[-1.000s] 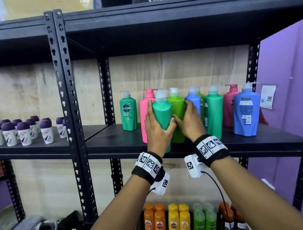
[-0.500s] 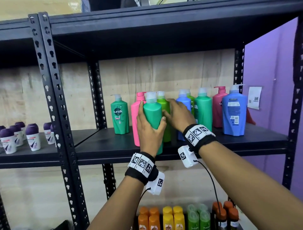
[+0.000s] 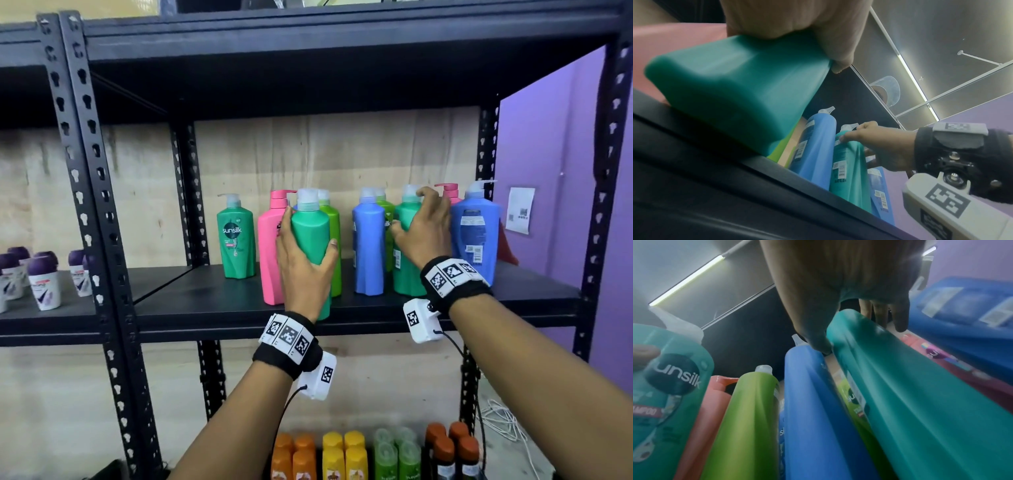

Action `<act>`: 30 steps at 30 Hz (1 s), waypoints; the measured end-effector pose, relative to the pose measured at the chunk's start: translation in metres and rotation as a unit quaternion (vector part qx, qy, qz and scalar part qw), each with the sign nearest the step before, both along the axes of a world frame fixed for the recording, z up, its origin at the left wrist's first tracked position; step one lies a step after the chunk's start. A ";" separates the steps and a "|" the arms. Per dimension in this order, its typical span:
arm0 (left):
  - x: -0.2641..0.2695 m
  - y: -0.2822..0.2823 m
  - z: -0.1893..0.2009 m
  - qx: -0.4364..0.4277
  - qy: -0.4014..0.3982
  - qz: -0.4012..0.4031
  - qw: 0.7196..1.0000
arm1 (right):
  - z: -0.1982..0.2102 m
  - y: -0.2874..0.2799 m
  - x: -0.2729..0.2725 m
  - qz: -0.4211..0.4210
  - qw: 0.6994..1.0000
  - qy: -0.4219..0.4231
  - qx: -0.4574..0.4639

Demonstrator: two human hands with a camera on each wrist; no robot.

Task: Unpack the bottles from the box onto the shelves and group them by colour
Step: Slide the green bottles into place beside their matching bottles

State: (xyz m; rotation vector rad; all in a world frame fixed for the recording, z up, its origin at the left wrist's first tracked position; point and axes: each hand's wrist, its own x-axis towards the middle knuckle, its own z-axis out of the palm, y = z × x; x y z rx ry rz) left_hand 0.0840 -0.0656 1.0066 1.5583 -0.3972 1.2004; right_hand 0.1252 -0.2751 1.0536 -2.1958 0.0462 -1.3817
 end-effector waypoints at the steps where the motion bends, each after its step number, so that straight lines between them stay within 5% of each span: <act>1: 0.000 -0.001 0.000 -0.001 0.001 0.000 1.000 | -0.004 -0.001 0.003 0.017 1.000 -0.007 0.012; 9: -0.001 0.000 0.001 0.001 0.012 -0.012 1.000 | -0.022 -0.008 0.014 0.111 0.989 -0.027 0.099; 19: -0.009 0.008 0.004 0.001 0.009 -0.015 1.000 | -0.037 0.004 -0.006 0.115 0.980 -0.079 0.142; 30: -0.027 0.064 0.030 0.019 -0.022 0.016 0.999 | -0.020 0.088 -0.050 0.182 0.961 -0.154 0.139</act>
